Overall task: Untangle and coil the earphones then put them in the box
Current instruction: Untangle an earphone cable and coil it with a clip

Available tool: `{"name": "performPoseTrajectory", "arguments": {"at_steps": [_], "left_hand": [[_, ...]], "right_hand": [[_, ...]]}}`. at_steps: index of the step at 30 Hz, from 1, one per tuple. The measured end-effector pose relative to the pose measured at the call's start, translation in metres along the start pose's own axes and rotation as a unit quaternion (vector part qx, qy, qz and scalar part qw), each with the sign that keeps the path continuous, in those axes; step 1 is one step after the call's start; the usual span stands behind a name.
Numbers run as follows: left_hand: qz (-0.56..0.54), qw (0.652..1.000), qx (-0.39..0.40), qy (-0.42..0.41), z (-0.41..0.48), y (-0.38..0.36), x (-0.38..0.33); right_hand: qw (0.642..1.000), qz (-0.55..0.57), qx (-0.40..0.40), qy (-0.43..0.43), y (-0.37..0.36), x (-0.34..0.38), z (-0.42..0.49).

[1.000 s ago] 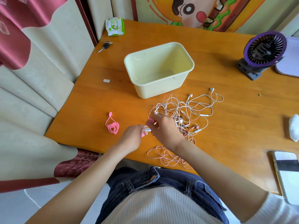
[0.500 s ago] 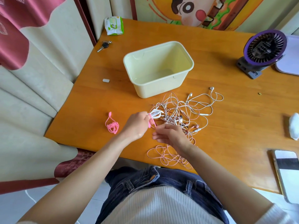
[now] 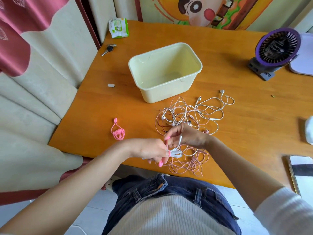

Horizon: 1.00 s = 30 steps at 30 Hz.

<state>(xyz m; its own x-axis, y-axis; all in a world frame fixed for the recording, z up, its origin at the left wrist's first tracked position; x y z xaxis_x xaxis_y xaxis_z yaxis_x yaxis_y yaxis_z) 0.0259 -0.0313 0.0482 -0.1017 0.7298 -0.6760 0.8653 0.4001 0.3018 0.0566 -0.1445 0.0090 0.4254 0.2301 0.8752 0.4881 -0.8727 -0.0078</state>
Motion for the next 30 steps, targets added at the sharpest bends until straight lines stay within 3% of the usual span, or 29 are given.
{"name": "performPoseTrajectory", "arguments": {"at_steps": [3, 6, 12, 16, 19, 21, 30], "left_hand": [[0.104, 0.995, 0.01, 0.0, 0.005, -0.005, -0.004], [0.136, 0.99, -0.002, 0.035, 0.016, -0.004, 0.004], [-0.078, 0.986, -0.128, 0.078, 0.026, 0.017, 0.026], [-0.303, 0.929, -0.201, 0.068, 0.019, 0.035, 0.037], [-0.493, 0.849, -0.176, 0.075, 0.018, 0.031, 0.043], [-0.555, 0.81, -0.176, 0.078, 0.021, 0.027, 0.044], [-0.538, 0.816, -0.206, 0.049, 0.027, 0.023, 0.034]], "right_hand": [[0.995, -0.1, 0.005, 0.026, 0.008, 0.018, 0.006], [0.978, -0.196, 0.001, 0.065, 0.009, 0.04, 0.013], [0.895, -0.367, -0.101, 0.23, -0.007, 0.075, 0.009], [0.885, -0.317, -0.214, 0.264, -0.012, 0.074, -0.008], [0.907, -0.241, -0.261, 0.225, -0.014, 0.058, -0.012], [0.913, -0.204, -0.284, 0.209, -0.017, 0.048, -0.013], [0.889, -0.185, -0.347, 0.236, -0.017, 0.033, -0.023]]}}
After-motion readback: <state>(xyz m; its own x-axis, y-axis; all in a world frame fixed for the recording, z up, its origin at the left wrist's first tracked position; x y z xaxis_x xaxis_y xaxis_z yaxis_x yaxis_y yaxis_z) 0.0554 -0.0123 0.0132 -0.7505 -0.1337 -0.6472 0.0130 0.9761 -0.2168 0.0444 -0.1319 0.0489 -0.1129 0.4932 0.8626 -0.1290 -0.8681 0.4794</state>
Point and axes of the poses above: each hand's wrist, its own z-axis towards the middle knuckle, its own y-axis out of the back of the hand, x = y × z, the point moved 5 cm from there along z, towards the middle knuckle, and after that the axes turned 12 degrees about -x, right-handed, at the moved point
